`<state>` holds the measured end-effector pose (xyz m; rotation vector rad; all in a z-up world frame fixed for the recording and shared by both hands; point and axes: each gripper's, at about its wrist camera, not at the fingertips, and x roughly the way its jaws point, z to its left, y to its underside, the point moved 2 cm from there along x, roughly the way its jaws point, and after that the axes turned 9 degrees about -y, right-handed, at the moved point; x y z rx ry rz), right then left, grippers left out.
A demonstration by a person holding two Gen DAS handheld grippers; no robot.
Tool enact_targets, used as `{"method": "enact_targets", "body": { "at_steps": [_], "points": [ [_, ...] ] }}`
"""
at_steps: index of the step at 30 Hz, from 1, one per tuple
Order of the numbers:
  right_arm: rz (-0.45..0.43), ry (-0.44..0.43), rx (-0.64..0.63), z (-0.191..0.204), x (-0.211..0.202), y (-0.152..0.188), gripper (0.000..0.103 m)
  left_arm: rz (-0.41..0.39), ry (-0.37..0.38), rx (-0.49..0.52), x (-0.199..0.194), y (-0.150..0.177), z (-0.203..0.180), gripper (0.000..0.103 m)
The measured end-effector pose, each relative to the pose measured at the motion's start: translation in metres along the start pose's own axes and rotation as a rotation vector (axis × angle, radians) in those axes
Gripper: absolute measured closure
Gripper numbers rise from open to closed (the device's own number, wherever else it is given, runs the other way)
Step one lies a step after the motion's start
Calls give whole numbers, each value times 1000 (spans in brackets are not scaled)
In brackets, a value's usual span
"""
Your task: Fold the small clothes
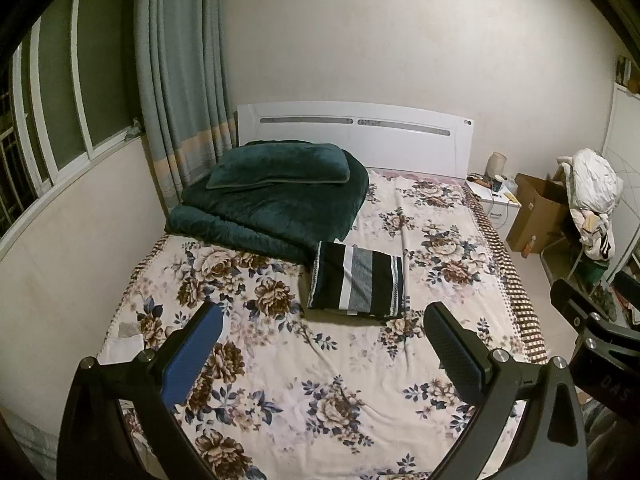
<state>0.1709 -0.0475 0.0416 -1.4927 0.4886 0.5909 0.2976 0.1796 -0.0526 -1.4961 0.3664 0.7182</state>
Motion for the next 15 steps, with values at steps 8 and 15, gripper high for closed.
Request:
{"method": "enact_targets", "body": {
  "at_steps": [8, 15],
  "points": [
    [-3, 1, 2, 0, 1, 1, 0, 1, -1, -2, -1, 1, 0, 0],
    [-2, 1, -1, 0, -4, 1, 0, -1, -7, -5, -3, 3, -1, 0]
  ]
}}
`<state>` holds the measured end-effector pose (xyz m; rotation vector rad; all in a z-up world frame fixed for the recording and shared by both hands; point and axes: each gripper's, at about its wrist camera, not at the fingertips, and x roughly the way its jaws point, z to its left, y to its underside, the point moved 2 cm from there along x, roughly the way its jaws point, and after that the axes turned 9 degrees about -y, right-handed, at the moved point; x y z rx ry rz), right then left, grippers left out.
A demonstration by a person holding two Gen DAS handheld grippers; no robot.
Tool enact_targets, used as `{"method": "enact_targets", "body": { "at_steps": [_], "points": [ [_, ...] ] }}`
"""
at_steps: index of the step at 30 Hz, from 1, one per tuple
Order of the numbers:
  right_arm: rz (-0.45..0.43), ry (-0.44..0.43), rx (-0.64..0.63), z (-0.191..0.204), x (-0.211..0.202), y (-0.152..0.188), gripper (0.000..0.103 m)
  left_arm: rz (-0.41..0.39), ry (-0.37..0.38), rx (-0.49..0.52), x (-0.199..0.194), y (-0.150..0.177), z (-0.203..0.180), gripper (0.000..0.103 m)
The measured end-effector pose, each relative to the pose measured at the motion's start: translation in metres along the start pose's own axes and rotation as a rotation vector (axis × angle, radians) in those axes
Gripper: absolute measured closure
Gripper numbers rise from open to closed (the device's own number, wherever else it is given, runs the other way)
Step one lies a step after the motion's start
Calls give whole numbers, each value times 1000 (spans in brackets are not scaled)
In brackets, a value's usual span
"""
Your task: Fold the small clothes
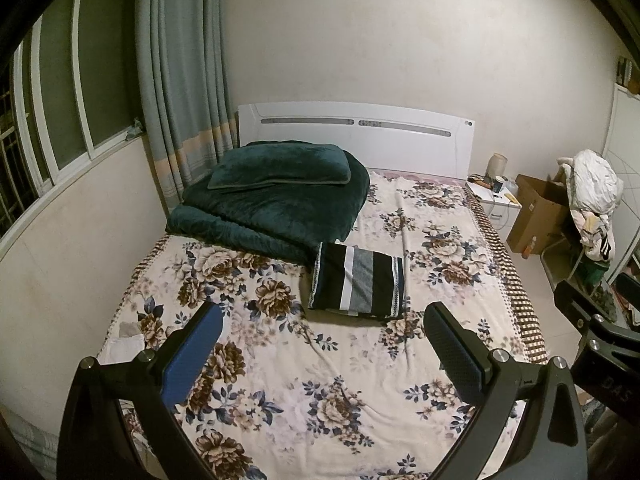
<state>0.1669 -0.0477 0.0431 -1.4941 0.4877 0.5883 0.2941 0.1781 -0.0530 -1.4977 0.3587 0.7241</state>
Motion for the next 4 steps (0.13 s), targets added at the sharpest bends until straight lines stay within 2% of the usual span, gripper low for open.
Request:
{"method": "enact_targets", "body": {
  "at_steps": [4],
  "points": [
    [-1, -2, 0, 0, 2, -2, 0, -2, -9, -5, -4, 2, 0, 0]
  ]
}}
